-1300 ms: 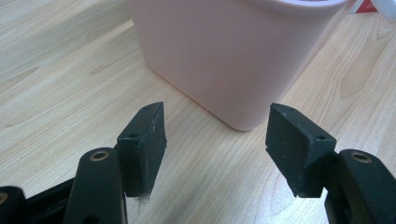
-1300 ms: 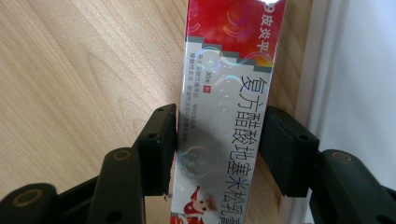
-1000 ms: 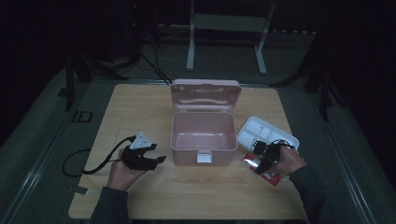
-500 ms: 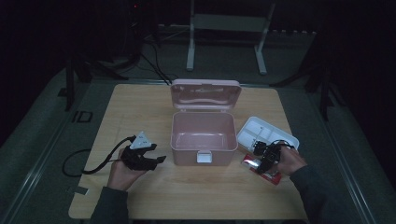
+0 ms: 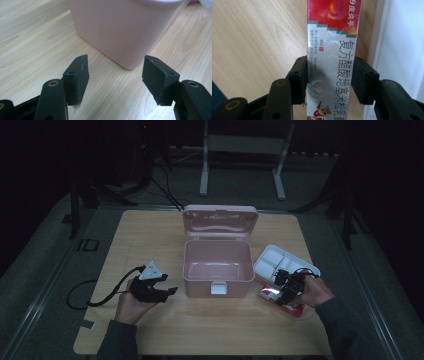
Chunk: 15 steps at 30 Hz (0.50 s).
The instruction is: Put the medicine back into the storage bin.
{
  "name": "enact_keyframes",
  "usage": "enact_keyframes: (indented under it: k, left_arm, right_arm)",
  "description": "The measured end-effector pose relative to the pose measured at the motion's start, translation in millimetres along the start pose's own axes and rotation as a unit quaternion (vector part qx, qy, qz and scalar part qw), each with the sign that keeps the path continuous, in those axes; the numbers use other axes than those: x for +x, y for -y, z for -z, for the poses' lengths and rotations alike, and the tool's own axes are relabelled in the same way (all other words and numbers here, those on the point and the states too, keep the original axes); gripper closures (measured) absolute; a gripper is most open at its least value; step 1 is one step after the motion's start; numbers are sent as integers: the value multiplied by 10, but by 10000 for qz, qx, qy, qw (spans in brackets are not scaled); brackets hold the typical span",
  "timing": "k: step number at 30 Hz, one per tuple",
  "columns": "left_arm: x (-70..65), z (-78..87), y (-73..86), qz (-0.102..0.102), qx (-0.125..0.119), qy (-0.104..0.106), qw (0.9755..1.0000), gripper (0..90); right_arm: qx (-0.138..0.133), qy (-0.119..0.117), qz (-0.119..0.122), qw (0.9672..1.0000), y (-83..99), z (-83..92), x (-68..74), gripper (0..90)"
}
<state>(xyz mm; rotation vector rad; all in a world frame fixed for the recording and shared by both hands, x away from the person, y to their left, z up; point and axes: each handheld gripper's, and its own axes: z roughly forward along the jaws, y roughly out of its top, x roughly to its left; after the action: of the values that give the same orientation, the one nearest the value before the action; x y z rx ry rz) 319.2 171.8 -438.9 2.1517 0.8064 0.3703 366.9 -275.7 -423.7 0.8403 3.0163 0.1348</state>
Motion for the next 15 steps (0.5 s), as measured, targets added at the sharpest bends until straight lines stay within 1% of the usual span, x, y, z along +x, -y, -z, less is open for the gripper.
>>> enact_keyframes:
  k: [2, 4, 6, 9, 13, 15]
  left_arm:
    - [0, -1, 0, -3, 6, -2, 10000, 378]
    - [0, 0, 0, -2, 5, 0, 10000, 379]
    - [-1, 3, -1, 6, -7, 1, 10000, 378]
    - [0, 9, -1, 14, -14, 0, 10000, 379]
    - [0, 5, -1, 5, -7, 11, 10000, 380]
    - [1, -4, -1, -19, 19, 23, 10000, 380]
  right_arm:
    - [-46, 24, 3, 10000, 1, 58, 10, 512]
    - [-68, 1, 62, 10000, -4, 132, 41, 512]
    - [-145, -32, 112, 9998, -14, 217, 66, 512]
    - [-241, -21, 175, 9996, -25, 356, 77, 512]
    - [-396, 2, 199, 9990, -49, 557, 82, 512]
    - [-514, -19, 284, 9983, -79, 669, 96, 512]
